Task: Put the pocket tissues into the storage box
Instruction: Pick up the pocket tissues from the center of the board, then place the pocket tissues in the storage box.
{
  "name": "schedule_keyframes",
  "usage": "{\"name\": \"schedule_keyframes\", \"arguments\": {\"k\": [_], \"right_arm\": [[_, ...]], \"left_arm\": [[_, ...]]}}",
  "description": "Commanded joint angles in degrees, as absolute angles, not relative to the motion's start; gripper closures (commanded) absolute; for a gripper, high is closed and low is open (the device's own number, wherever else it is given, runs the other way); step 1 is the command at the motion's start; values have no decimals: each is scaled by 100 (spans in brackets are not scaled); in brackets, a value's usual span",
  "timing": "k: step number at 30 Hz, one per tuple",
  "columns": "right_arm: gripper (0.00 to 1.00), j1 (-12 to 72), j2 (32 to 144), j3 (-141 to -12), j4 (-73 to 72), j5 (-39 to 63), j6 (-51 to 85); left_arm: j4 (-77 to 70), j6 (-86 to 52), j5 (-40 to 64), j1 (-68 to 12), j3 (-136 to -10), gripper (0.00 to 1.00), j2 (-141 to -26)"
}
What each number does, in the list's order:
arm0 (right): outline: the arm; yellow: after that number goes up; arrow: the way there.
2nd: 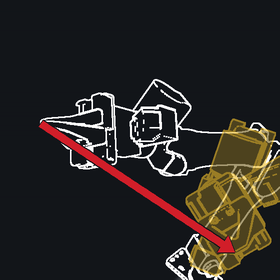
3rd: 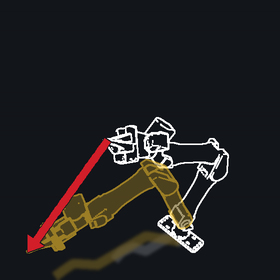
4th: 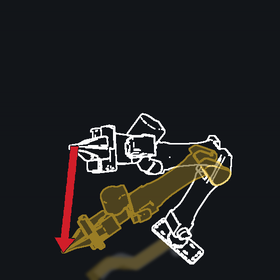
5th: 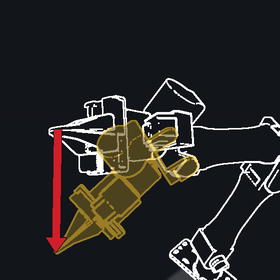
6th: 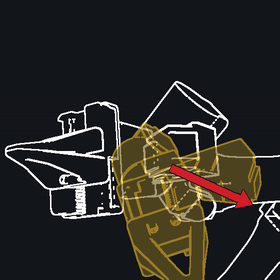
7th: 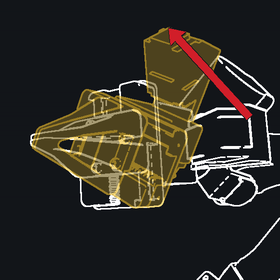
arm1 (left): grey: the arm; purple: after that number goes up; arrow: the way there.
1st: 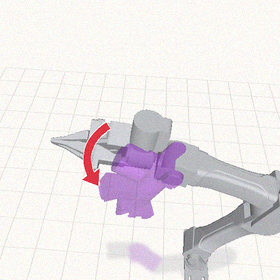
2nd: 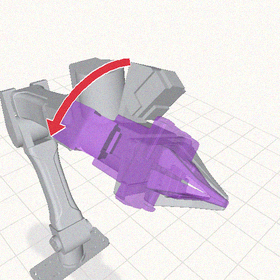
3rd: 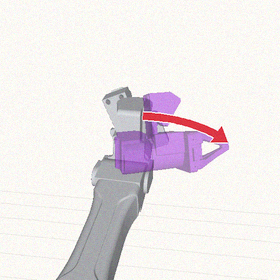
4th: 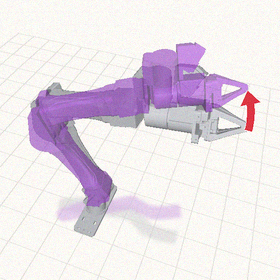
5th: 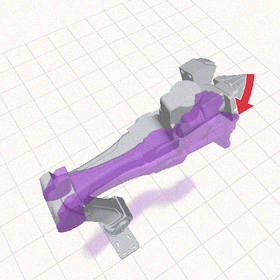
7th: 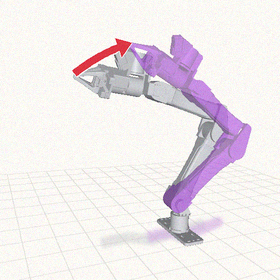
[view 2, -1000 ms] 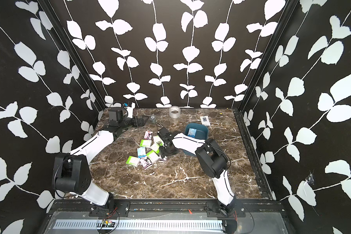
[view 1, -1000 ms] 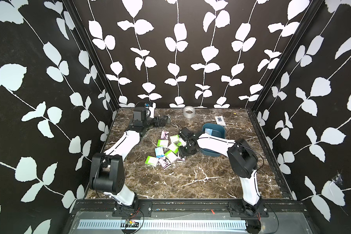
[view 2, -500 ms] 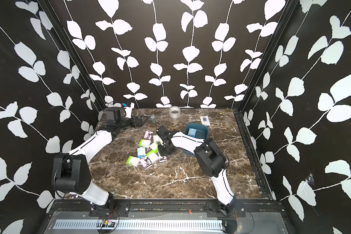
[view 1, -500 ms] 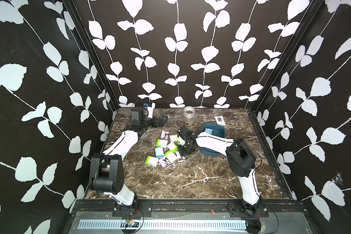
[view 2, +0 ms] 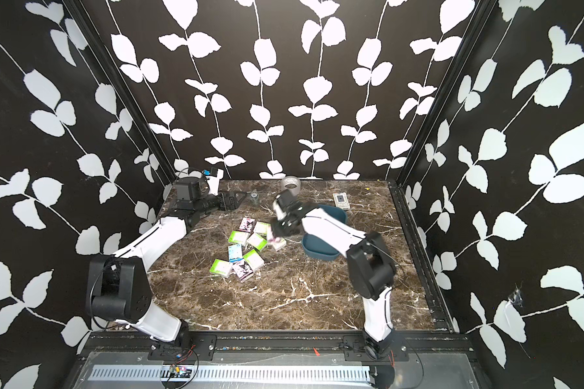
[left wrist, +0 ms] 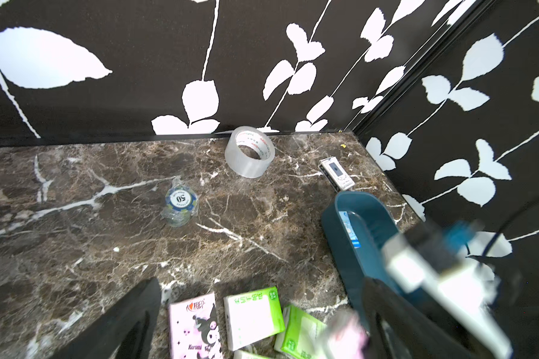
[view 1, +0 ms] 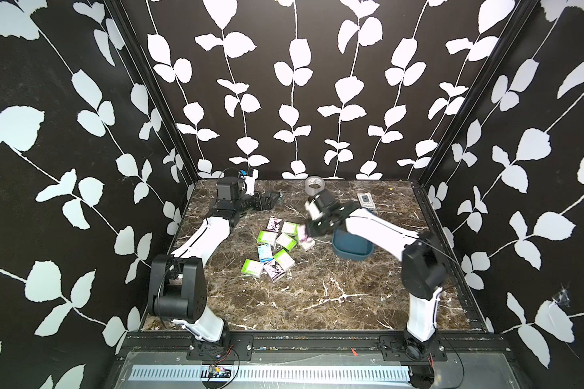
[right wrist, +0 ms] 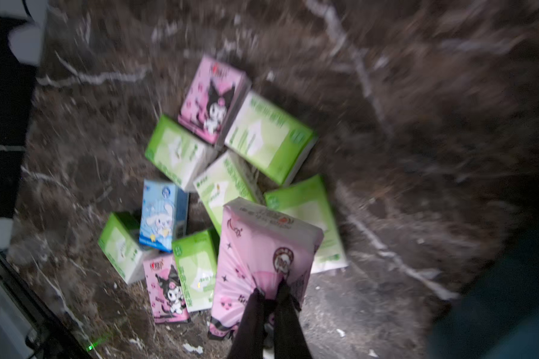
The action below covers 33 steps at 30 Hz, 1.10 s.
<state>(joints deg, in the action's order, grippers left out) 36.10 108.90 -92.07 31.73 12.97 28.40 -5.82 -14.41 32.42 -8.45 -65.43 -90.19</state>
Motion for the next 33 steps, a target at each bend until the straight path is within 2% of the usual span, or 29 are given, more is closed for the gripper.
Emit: {"name": "schedule_keyframes", "arguments": {"k": [1, 5, 14, 33], "right_arm": [[100, 3145, 10602, -9525, 3170, 1112, 2856], [100, 2608, 10408, -9482, 3622, 753, 2659], [98, 1640, 10393, -9177, 4257, 371, 2354], [96, 1266, 11573, -9422, 4368, -16, 1854]], "left_arm": [[-868, -1577, 3627, -817, -6515, 1, -8887], [-1103, -1927, 4033, -890, -6589, 1, -9051], [-1123, -2022, 3910, -1488, -6830, 1, -9450], [-826, -1784, 3660, -1564, -6968, 1, -9452]]}}
